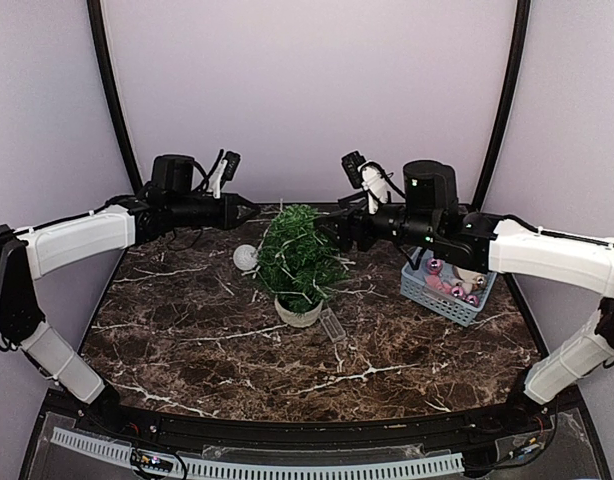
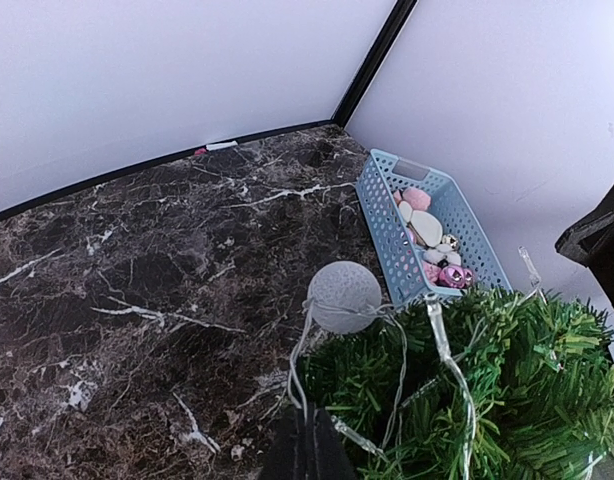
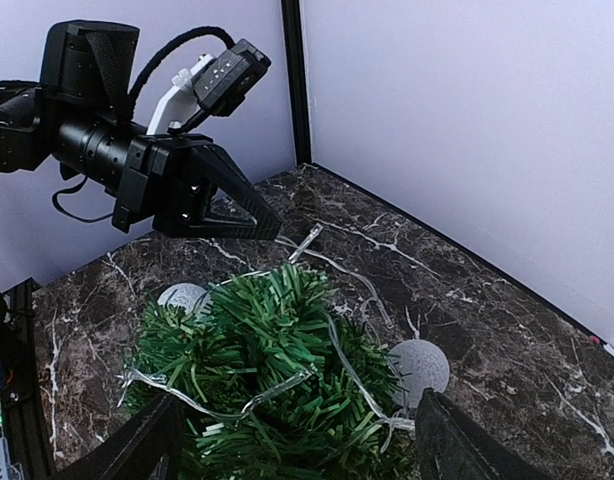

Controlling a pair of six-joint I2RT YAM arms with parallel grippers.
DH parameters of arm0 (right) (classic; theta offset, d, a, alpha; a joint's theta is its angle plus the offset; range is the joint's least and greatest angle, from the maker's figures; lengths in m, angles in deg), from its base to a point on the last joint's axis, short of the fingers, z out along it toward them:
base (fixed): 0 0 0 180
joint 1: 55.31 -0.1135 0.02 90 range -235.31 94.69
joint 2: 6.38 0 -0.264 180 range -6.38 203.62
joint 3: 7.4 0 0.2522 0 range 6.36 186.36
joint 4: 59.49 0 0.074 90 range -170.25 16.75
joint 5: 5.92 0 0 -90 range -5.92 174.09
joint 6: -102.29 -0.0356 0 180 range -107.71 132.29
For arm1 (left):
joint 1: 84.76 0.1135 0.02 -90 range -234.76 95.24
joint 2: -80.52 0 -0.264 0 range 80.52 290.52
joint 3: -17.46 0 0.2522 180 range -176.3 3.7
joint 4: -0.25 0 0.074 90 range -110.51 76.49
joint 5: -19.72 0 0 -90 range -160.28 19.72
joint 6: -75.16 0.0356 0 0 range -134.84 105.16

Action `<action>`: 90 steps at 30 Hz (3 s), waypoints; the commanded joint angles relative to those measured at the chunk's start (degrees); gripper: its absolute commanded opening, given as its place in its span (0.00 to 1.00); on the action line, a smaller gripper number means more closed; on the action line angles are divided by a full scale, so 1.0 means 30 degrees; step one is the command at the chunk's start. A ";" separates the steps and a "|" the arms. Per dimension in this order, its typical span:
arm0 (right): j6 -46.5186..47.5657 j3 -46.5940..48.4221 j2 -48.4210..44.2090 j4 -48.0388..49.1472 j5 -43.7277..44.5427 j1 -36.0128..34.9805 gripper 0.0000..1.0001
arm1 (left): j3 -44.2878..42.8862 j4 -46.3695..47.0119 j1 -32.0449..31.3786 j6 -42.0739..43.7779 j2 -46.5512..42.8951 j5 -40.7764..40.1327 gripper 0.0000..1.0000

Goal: Decorate the small christmas tree
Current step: Wrap the side of the string light in the gap of the branches.

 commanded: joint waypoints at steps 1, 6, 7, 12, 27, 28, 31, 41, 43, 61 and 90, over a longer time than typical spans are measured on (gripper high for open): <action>0.0286 0.0646 0.0049 0.0404 0.0724 -0.0185 0.81 | 0.0705 0.0501 0.0058 -0.0326 -0.1059 0.0178 0.00; 0.0243 0.0544 0.0020 0.0474 0.1021 -0.0185 0.81 | 0.0931 0.0681 0.0045 -0.0671 -0.1377 0.0781 0.00; 0.0228 0.0521 0.0023 0.0461 0.1094 -0.0185 0.81 | 0.0968 0.0711 0.0051 -0.0806 -0.1449 0.0977 0.00; 0.0104 0.0656 0.0117 0.0375 0.1440 -0.0185 0.81 | 0.1243 0.0924 -0.0021 -0.1169 -0.1673 0.1786 0.01; 0.0013 0.0954 0.0605 0.0518 0.1754 -0.0185 0.80 | 0.1155 -0.0870 -0.1273 -0.0502 -0.2100 0.0928 0.04; 0.0013 0.0957 0.0601 0.0518 0.1780 -0.0185 0.80 | 0.1160 -0.1135 -0.1311 -0.0496 -0.2098 0.0814 0.04; -0.0016 0.0953 0.0602 0.0543 0.1791 -0.0185 0.80 | 0.1233 -0.1324 -0.1397 -0.0490 -0.2096 0.0532 0.04; 0.0012 0.0968 0.0663 0.0663 0.1866 -0.0185 0.80 | 0.1304 -0.1666 -0.1668 -0.0464 -0.2091 0.0478 0.07; 0.0013 0.0981 0.0695 0.0664 0.1843 -0.0185 0.80 | 0.1315 -0.1721 -0.1696 -0.0461 -0.2239 0.0490 0.09; 0.0042 0.0898 0.0681 0.0867 0.1872 -0.0199 0.80 | 0.2306 -0.2474 -0.1788 -0.0187 -0.4259 -0.0031 0.46; -0.3627 0.1465 -0.4195 -0.6611 0.7062 0.1267 0.99 | 0.1009 -0.6402 0.0047 0.1565 -0.6666 -0.6759 0.92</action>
